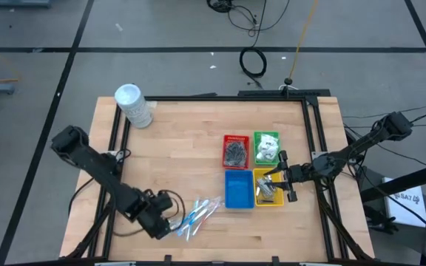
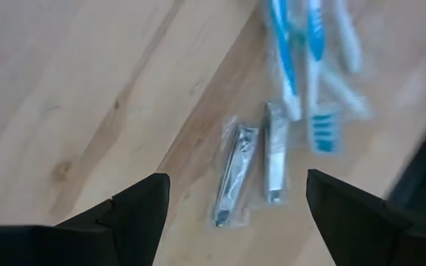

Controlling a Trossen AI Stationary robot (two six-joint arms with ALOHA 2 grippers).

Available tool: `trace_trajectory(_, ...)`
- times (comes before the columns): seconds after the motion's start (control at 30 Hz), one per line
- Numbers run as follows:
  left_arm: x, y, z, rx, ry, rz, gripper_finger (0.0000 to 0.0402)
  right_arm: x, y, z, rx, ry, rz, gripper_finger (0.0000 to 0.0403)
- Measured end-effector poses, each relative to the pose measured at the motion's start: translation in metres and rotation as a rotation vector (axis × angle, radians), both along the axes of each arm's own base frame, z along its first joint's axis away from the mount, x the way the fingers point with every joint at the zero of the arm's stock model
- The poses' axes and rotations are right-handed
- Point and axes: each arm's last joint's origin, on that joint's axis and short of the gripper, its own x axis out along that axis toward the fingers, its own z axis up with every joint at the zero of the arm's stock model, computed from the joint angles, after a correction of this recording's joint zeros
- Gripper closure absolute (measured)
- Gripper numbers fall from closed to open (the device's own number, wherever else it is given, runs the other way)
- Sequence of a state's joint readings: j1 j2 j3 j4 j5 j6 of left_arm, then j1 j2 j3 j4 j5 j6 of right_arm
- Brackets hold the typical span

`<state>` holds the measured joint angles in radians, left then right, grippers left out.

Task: Pick & Place Travel size toiletries
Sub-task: Put the silver nail cutter into the yellow bin

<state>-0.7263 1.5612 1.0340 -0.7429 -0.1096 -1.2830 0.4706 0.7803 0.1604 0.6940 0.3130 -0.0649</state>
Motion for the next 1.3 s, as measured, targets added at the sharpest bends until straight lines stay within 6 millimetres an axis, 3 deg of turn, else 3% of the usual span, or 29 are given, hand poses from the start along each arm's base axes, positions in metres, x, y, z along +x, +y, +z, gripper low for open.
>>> trace_trajectory(0.17,0.0,-0.014,-0.03,0.084,0.082,-0.042,0.009,0.0,0.0,0.0,-0.001,0.002,0.0,0.0262)
trace_trajectory(0.37,0.005,-0.015,-0.058,0.107,0.213,-0.114,0.009,0.0,0.0,0.0,-0.001,0.003,0.001,0.0261)
trace_trajectory(0.7,0.012,-0.008,-0.068,0.156,0.238,-0.145,0.0101,0.0,0.0,0.0,-0.002,0.004,0.001,0.0261)
trace_trajectory(1.3,0.024,0.02,-0.069,0.43,0.154,-0.101,0.0369,0.0,-0.001,-0.003,-0.016,0.029,-0.007,0.0261)
